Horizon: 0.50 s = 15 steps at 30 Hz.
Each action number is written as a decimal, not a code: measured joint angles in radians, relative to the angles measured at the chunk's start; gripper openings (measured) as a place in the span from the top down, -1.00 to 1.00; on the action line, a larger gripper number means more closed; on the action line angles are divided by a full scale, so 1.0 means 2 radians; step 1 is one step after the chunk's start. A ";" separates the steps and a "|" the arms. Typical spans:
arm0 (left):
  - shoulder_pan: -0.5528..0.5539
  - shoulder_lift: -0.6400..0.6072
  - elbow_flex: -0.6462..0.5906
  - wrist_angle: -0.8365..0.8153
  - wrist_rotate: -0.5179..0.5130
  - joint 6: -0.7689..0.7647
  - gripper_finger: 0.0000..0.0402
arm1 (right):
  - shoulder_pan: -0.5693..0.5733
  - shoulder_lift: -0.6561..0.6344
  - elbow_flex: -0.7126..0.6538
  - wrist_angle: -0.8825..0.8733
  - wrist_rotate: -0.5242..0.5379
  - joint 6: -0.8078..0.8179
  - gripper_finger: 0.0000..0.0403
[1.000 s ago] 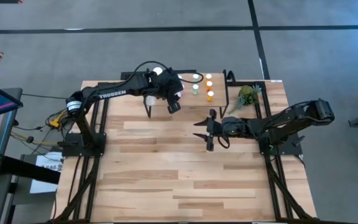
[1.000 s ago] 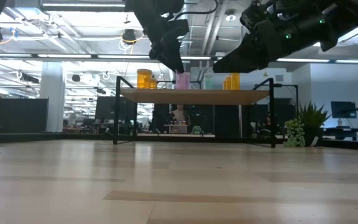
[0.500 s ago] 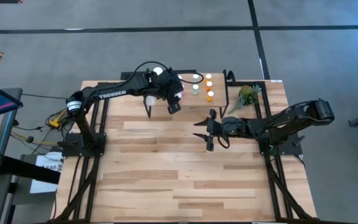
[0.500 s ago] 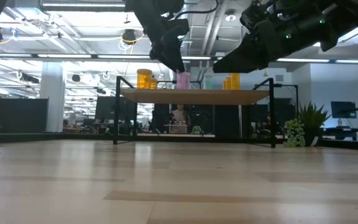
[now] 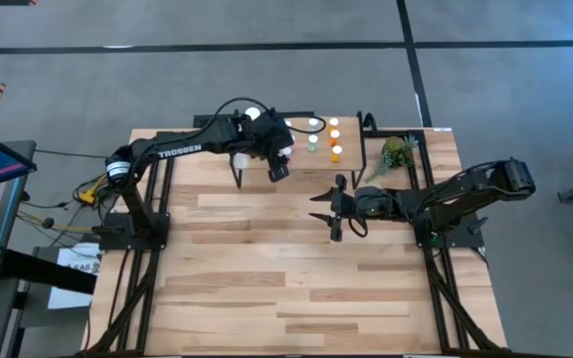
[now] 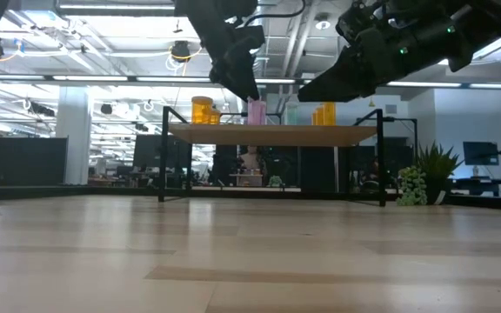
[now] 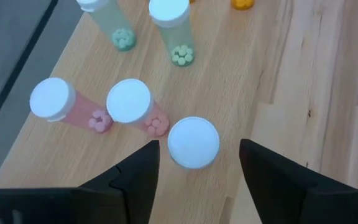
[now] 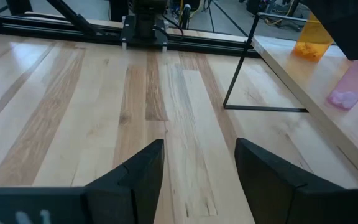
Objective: Pick and place medicine bottles onto shelf by color
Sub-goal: Return to Home Position
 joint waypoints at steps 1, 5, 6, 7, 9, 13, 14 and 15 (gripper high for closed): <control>0.000 0.000 0.000 0.000 0.000 0.003 -0.06 | 0.000 0.000 0.000 0.000 0.000 0.000 -0.10; 0.000 -0.001 0.009 -0.018 -0.009 0.007 -0.14 | 0.000 0.000 0.000 0.000 0.000 0.000 -0.10; -0.001 -0.001 0.013 -0.019 -0.016 0.007 -0.16 | 0.000 0.000 0.000 0.000 0.000 0.000 -0.10; -0.002 -0.001 0.018 -0.021 -0.022 0.008 -0.18 | 0.000 0.000 0.000 0.000 0.000 0.000 -0.10; -0.004 -0.001 0.030 -0.038 -0.034 0.008 -0.21 | 0.000 0.000 0.000 0.000 0.000 0.000 -0.10; -0.011 -0.001 0.062 -0.064 -0.047 0.018 -0.24 | 0.002 0.000 0.000 0.000 0.000 0.000 -0.10; -0.013 -0.001 0.070 -0.071 -0.047 0.024 -0.24 | 0.004 -0.001 0.000 0.000 0.000 0.000 -0.10; -0.017 -0.001 0.078 -0.075 -0.048 0.027 -0.24 | 0.006 -0.005 0.000 -0.003 0.000 0.000 -0.10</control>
